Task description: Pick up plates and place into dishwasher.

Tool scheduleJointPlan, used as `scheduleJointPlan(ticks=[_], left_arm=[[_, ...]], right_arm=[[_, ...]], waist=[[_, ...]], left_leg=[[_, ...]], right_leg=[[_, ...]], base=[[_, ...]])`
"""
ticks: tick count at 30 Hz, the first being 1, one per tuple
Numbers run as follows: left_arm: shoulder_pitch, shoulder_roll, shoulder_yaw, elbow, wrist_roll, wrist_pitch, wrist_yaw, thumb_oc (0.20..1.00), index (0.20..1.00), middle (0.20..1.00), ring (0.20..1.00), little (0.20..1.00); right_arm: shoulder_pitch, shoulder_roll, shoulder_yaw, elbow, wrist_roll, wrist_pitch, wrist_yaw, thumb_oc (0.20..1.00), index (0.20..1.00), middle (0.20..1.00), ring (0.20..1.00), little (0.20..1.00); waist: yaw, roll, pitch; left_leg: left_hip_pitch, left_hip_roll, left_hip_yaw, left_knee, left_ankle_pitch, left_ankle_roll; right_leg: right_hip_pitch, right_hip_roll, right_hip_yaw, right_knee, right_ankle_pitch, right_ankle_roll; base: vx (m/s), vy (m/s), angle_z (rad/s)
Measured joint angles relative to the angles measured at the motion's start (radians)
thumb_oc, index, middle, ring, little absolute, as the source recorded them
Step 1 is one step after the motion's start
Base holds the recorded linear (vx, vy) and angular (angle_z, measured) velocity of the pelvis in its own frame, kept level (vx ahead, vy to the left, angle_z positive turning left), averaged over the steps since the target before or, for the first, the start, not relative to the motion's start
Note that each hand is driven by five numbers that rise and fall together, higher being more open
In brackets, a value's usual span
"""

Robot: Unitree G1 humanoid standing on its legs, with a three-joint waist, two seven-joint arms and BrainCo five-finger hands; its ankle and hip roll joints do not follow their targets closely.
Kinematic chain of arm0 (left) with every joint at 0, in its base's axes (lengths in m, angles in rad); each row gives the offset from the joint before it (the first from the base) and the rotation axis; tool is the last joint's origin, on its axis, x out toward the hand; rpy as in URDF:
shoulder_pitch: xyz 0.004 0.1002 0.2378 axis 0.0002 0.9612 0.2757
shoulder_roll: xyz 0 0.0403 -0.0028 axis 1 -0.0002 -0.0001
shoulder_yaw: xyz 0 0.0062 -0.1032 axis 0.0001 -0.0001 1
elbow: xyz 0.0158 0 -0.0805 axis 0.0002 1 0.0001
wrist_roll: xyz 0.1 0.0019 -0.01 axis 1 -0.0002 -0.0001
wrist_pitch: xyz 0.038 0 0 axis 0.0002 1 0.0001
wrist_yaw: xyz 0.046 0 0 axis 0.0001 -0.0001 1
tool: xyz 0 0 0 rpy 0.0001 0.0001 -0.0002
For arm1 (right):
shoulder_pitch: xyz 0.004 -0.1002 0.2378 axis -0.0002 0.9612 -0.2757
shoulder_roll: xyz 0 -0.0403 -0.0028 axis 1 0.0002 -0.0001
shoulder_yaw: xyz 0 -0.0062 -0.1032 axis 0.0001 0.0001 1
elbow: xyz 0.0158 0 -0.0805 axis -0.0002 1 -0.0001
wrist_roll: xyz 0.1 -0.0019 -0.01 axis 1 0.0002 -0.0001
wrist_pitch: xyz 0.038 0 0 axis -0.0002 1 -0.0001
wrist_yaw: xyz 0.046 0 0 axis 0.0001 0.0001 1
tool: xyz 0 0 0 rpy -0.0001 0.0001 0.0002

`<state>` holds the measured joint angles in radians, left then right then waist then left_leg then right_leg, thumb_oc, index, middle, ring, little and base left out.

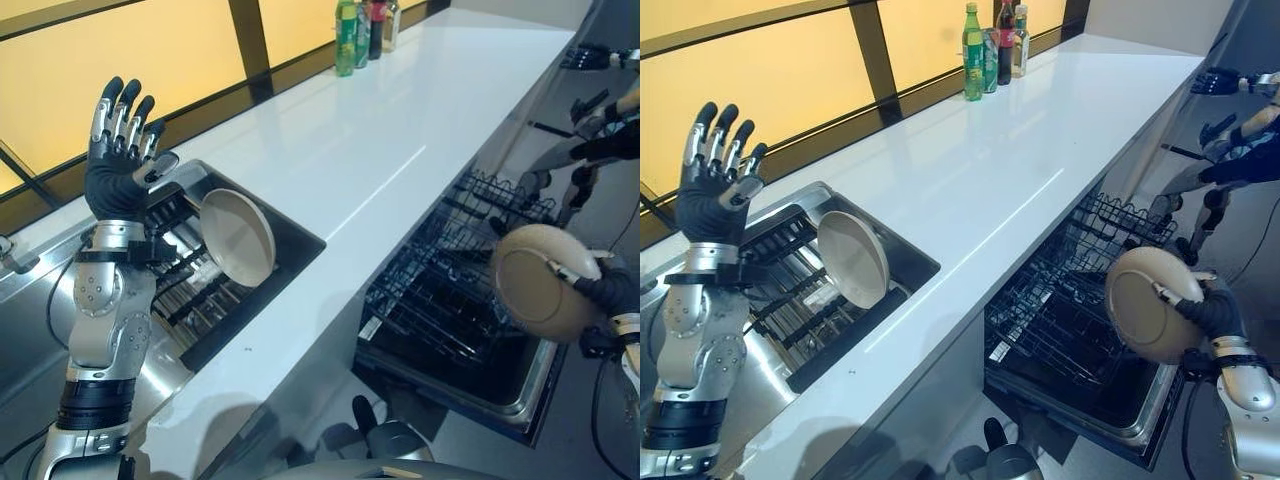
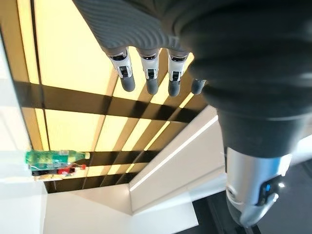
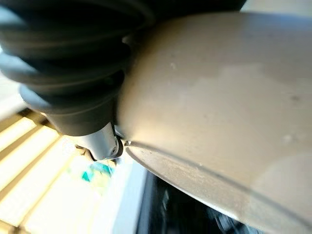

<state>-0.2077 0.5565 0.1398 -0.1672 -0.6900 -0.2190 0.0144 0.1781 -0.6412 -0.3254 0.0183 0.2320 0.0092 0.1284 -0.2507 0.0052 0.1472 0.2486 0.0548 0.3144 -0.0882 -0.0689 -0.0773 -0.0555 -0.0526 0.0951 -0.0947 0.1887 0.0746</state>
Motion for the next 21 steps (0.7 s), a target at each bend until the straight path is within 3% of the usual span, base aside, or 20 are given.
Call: scheduleJointPlan(ticks=[8,21], left_arm=[[0.001,0.005,0.000,0.008,0.001,0.003,-0.008,1.000,1.000,1.000,1.000,1.000],[0.000,0.046,-0.001,0.013,0.000,0.016,-0.016,1.000,1.000,1.000,1.000,1.000]], right_arm=[[-0.033,-0.003,0.085,0.107,0.016,0.027,0.077,0.200,0.200,0.200,0.200,0.200],[-0.119,-0.067,0.230,0.211,-0.055,0.080,0.284,0.200,0.200,0.200,0.200,0.200]], waist=[[0.076,-0.009,0.015],[0.112,-0.009,0.046]], left_leg=[[-0.020,0.009,-0.043,0.000,0.002,0.000],[-0.039,0.016,-0.091,0.001,0.003,-0.004]], right_leg=[[-0.004,-0.005,-0.033,-0.001,-0.006,-0.008],[-0.006,-0.004,-0.065,-0.001,-0.015,-0.014]], base=[[0.00,-0.132,0.12],[0.00,-0.061,0.07]])
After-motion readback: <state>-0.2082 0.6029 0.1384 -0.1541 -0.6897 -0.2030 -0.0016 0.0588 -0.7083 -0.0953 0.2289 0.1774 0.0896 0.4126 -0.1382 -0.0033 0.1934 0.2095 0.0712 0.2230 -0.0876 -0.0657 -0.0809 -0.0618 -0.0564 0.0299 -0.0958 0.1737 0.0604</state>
